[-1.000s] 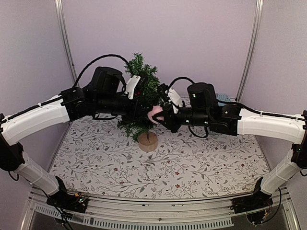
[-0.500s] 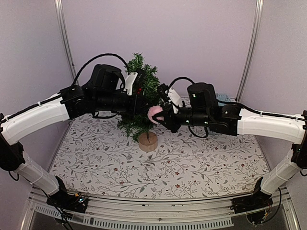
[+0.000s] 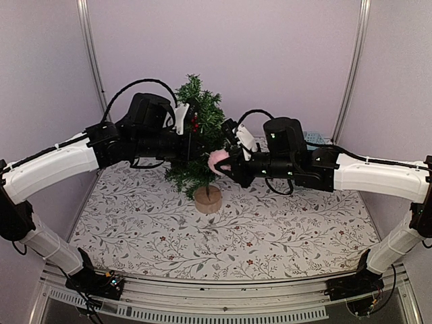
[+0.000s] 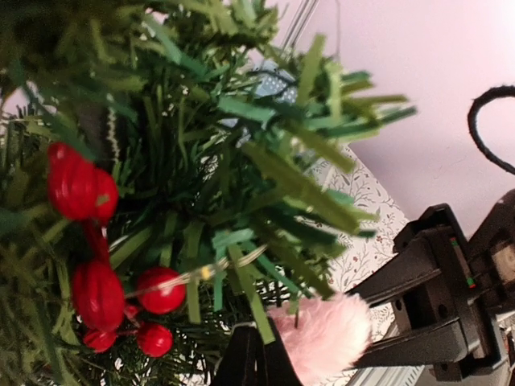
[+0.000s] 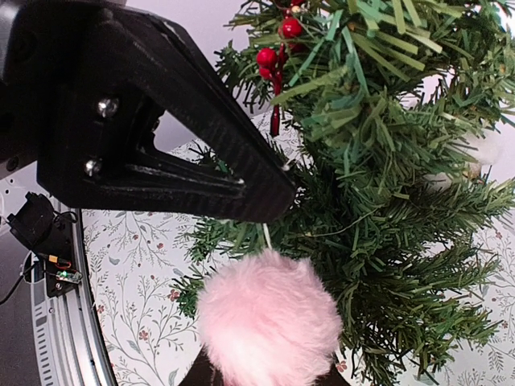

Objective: Decorate the small christmas tree

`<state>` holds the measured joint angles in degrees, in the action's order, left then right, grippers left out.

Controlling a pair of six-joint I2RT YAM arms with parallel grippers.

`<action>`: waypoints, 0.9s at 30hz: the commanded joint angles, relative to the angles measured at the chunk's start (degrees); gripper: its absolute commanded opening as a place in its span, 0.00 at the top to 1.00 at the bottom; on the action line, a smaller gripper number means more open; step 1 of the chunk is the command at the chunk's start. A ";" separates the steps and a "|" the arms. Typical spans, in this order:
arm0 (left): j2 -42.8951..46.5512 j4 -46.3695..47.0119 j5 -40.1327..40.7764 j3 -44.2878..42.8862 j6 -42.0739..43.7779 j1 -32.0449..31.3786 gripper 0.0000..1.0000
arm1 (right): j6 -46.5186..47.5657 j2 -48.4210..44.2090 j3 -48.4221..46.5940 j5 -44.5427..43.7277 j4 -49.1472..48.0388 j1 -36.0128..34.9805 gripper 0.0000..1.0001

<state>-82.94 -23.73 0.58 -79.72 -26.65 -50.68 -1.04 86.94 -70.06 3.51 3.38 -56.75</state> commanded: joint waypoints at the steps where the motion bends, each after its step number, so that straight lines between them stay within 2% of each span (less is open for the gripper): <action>1: 1.22 0.95 0.89 1.56 -1.04 1.10 1.00 | 0.42 -1.20 0.88 -0.52 -0.48 -0.22 1.00; 18: 2.48 4.30 0.90 5.46 0.45 1.10 1.00 | 0.42 -0.90 0.71 -0.52 -0.51 -0.22 1.00; 27: 5.14 7.01 4.41 8.55 0.81 1.17 1.00 | 0.42 -0.89 1.29 -0.78 -0.15 -0.27 1.00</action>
<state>-79.83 -18.83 2.39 -72.44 -26.76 -50.41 -1.04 86.94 -70.04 3.49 3.36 -56.75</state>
